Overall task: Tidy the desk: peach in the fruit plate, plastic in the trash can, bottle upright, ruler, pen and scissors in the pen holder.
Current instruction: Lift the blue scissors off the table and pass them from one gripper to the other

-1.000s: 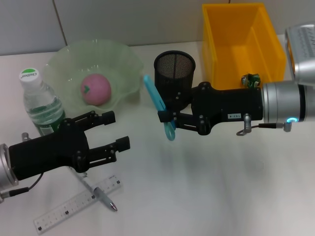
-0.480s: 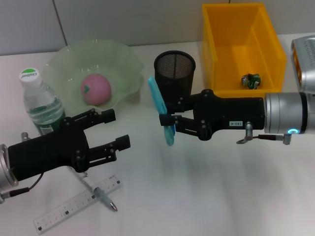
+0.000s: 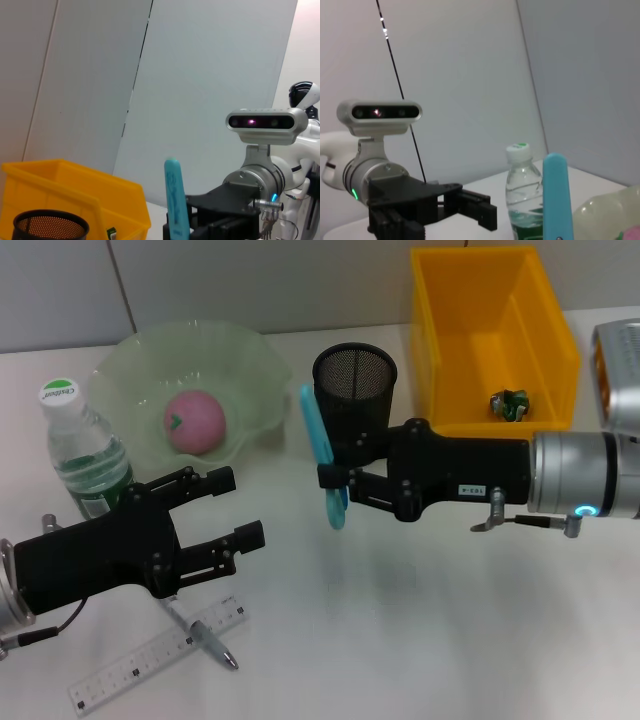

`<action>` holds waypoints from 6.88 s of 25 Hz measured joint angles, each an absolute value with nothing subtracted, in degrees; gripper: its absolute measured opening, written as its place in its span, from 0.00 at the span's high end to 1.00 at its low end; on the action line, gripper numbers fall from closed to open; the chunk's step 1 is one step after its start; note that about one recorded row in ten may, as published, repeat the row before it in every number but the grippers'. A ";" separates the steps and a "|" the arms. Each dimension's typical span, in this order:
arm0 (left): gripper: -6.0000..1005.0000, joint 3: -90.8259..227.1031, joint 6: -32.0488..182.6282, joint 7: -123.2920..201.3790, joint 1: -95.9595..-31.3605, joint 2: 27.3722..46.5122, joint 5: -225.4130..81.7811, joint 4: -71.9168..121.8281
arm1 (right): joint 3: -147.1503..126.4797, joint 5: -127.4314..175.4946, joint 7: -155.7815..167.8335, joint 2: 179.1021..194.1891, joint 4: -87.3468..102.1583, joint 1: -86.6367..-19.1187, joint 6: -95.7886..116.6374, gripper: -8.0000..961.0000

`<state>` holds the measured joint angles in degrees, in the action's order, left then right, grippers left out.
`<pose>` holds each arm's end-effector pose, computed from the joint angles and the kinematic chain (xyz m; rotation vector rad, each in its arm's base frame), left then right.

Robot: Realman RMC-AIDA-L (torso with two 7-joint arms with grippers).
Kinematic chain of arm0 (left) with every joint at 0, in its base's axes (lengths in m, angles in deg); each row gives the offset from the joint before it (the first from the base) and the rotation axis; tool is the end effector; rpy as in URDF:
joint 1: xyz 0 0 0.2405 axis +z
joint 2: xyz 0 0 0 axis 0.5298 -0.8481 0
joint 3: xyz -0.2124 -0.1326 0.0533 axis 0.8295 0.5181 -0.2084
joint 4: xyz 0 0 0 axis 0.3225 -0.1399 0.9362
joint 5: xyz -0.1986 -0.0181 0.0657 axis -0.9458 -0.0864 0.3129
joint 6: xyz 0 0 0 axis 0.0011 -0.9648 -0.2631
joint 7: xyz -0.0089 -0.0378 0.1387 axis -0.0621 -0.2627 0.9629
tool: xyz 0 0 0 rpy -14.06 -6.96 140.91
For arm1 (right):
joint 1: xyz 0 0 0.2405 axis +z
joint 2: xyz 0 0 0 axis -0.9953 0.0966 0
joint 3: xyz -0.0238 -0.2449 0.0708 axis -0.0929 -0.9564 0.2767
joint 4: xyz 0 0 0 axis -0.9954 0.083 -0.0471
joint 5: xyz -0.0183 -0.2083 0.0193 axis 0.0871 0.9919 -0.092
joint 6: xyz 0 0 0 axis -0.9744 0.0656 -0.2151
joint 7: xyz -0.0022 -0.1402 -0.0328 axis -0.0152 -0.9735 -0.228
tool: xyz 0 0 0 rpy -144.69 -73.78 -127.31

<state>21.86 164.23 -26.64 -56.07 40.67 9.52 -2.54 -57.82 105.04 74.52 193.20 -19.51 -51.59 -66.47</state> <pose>-0.2542 0.2859 -0.0150 -2.6858 -0.4814 -1.1080 0.2191 0.3372 -0.0333 -2.7534 0.4510 0.9198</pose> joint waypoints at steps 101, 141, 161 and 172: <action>0.31 29.06 158.93 13.63 -66.80 41.21 -9.87 34.68 | -9.89 116.32 6.08 193.81 35.21 -46.57 -51.39 0.75; 0.80 30.64 156.15 13.19 -66.63 41.21 -9.94 34.49 | -8.74 117.00 5.93 193.82 34.90 -46.17 -50.97 0.75; 0.89 31.28 156.49 10.18 -66.76 41.21 -9.80 33.96 | -8.04 116.97 5.93 193.81 34.88 -45.59 -50.36 0.74; 0.90 32.10 156.77 10.16 -66.77 41.20 -10.02 34.00 | -8.06 117.52 4.66 193.82 34.93 -45.20 -49.09 0.68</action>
